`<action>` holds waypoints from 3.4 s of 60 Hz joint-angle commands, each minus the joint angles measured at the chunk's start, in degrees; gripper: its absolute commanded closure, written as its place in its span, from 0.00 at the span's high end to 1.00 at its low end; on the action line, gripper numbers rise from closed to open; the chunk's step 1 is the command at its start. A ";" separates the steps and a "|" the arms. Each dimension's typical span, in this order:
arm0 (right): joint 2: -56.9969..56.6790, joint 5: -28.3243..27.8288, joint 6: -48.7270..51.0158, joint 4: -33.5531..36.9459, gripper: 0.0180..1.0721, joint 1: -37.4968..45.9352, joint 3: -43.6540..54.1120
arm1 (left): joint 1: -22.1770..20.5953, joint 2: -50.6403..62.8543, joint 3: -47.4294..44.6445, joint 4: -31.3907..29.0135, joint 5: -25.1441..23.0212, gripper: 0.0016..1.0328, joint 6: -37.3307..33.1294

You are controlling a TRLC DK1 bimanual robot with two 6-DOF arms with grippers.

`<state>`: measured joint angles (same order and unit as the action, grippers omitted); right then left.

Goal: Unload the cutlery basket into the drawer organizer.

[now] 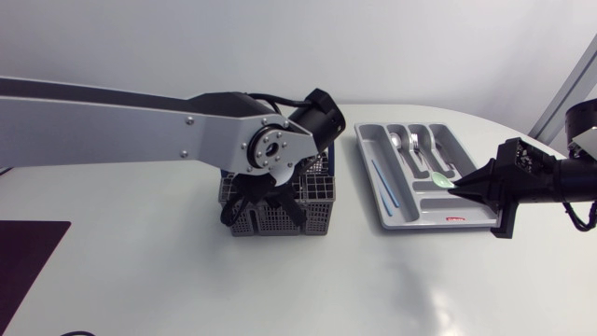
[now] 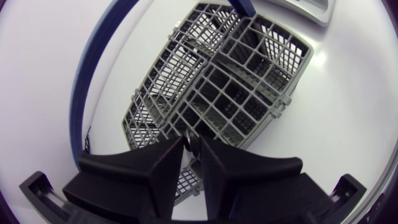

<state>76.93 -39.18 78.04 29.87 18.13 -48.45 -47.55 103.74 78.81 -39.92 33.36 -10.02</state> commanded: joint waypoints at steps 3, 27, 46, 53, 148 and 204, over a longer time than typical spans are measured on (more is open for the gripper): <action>3.32 0.24 4.40 1.60 0.07 0.94 -2.53 | -0.26 2.16 0.82 0.72 0.47 0.18 1.94; 10.35 1.83 12.66 2.92 0.06 3.67 -6.05 | -2.37 -0.30 -0.06 2.66 2.67 0.10 1.85; 13.87 3.67 16.71 2.39 0.06 4.55 -7.45 | -4.66 -4.08 -2.96 5.12 5.48 0.10 -1.14; 15.45 4.90 18.11 0.63 0.06 4.19 -7.54 | -5.18 -7.06 -5.24 7.40 6.80 0.10 -3.95; -16.37 4.90 -13.53 -6.05 0.82 -10.22 2.65 | -1.84 -35.45 -6.91 10.48 -14.38 0.10 -0.88; -23.93 32.59 -42.62 -27.67 0.51 -52.06 9.16 | 7.74 -17.44 3.99 11.88 -44.53 0.10 20.04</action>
<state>51.22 -8.03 37.43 4.25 -32.69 -40.40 -40.16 84.82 80.44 -28.80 -10.31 7.79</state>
